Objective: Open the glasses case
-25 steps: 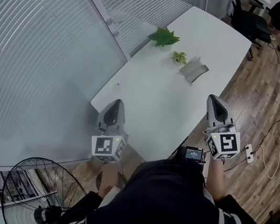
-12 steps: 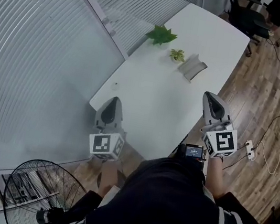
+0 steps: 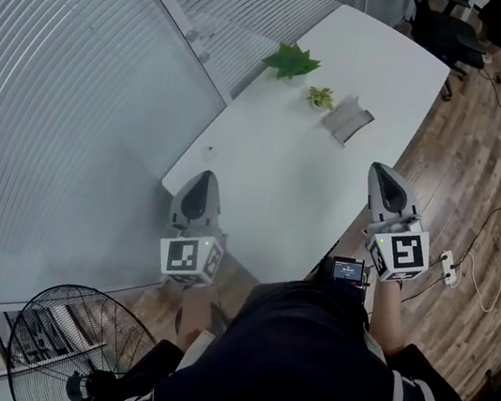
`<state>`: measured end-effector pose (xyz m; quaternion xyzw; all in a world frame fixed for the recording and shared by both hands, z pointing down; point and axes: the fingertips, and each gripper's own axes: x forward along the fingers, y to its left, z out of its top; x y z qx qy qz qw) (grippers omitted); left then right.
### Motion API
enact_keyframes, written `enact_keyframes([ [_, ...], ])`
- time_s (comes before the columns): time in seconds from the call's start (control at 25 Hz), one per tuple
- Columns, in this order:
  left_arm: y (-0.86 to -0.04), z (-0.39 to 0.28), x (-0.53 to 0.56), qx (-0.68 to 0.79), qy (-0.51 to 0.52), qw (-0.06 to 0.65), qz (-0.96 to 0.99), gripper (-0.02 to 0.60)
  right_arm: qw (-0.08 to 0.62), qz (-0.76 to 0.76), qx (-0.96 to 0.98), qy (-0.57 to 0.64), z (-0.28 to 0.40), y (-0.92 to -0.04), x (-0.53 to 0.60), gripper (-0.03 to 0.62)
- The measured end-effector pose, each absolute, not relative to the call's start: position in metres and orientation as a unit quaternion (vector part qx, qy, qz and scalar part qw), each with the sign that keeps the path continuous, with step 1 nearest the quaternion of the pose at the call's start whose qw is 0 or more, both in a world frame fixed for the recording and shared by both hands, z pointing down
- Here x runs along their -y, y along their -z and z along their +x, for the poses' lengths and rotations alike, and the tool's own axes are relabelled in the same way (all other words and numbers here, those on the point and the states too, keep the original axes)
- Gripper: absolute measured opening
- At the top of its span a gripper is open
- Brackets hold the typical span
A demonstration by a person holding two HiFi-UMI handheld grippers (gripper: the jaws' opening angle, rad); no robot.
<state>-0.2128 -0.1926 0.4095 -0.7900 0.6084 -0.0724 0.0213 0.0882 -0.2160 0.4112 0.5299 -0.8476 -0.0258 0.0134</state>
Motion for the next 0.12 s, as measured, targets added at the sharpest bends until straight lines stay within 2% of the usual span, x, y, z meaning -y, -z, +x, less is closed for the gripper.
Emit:
enact_keyframes([
  [0.12, -0.4099, -0.2130, 0.1932, -0.609, 0.070, 0.020, -0.790, -0.002, 0.014, 0.529, 0.848, 0.025, 0.0869, -0.4117, 0.2171, 0.014],
])
